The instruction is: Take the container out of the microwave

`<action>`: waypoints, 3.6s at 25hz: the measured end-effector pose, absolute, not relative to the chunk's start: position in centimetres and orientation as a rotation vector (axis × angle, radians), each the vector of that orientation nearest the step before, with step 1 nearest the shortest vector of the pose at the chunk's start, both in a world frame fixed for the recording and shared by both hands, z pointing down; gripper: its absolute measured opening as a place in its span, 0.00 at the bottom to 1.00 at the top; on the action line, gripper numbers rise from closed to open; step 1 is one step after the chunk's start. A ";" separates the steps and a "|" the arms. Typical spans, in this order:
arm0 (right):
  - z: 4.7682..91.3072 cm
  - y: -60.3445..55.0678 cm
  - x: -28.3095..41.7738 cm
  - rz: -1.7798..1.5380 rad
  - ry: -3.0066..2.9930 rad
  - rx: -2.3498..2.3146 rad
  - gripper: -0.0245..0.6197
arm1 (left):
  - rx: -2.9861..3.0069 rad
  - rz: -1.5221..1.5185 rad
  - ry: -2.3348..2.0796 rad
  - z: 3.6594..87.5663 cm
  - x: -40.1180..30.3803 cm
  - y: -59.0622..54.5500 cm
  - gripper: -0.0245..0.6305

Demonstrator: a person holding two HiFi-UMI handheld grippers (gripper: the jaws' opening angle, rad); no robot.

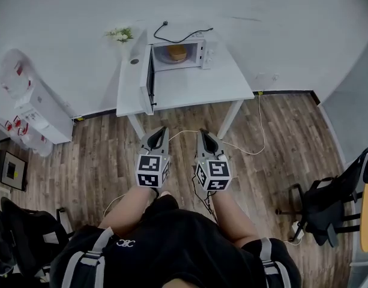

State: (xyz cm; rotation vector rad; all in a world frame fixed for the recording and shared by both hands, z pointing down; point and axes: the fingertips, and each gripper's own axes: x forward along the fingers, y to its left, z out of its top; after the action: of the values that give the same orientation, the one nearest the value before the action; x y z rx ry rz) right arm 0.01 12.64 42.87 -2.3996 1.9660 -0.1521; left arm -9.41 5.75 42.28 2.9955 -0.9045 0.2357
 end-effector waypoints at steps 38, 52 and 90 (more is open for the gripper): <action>43.8 -17.9 22.2 -0.074 2.087 -2.363 0.05 | 2.958 0.240 -0.945 44.6 13.2 -22.7 0.06; 47.5 -27.1 27.3 -0.155 2.316 -2.320 0.05 | 2.859 0.310 -1.086 46.8 16.3 -30.4 0.06; 63.4 -53.2 32.5 1.004 3.463 -2.413 0.18 | 2.542 0.402 -1.538 50.5 14.1 -40.8 0.06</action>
State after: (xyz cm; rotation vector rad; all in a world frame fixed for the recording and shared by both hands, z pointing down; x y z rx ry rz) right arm 32.53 -53.23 63.43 -2.4127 3.4629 1.0036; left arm 14.09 -40.76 50.51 2.5419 -1.5378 0.4024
